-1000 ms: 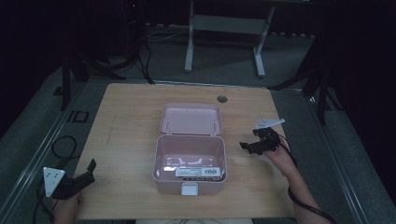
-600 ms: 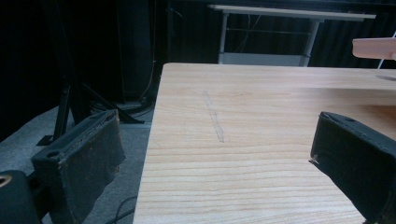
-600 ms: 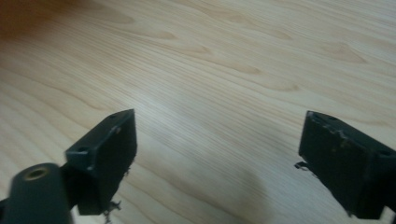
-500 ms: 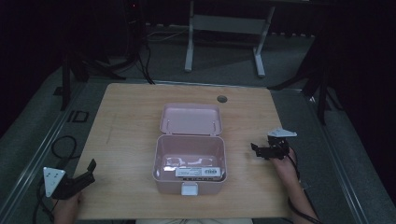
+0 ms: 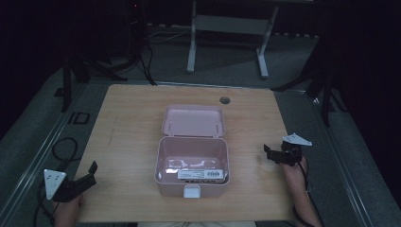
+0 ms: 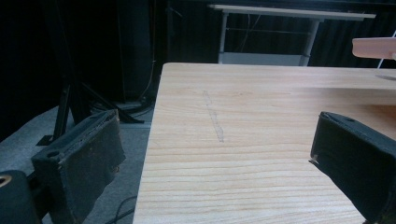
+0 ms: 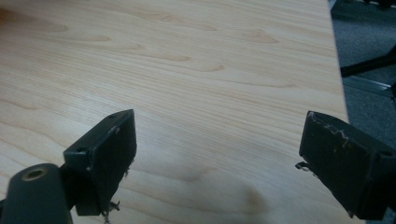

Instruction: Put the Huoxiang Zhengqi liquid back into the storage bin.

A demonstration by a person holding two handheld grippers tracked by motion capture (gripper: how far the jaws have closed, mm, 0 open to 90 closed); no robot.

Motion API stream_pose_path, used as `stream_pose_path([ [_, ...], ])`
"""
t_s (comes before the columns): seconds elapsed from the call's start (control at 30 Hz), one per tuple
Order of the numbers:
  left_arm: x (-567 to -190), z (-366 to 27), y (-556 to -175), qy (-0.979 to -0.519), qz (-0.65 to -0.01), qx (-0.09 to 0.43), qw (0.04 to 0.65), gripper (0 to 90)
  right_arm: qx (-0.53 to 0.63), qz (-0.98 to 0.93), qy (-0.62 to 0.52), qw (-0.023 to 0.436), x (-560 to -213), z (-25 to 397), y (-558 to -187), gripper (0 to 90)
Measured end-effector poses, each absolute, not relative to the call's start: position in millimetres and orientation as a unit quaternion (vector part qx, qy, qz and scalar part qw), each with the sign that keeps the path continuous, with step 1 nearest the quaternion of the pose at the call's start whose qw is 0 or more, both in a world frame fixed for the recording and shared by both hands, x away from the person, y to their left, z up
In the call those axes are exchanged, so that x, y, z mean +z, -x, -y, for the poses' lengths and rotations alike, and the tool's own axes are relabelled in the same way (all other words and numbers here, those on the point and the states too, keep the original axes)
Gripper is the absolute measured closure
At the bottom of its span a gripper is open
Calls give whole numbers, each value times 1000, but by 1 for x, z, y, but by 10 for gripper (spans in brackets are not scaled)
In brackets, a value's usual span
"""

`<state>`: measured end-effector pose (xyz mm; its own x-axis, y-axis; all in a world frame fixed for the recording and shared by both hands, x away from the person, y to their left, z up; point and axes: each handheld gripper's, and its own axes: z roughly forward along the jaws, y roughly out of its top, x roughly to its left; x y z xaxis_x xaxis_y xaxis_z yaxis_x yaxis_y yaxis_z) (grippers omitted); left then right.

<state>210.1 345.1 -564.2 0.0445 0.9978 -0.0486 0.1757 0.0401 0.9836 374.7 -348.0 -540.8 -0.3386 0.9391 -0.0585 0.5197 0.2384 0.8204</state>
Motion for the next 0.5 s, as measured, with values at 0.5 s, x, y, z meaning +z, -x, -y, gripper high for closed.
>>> stream_pose_path([
  [0.5,-564,-345,-210,-544,-540,430,478,26,365,-688,-534,330,-543,365,-364,108],
])
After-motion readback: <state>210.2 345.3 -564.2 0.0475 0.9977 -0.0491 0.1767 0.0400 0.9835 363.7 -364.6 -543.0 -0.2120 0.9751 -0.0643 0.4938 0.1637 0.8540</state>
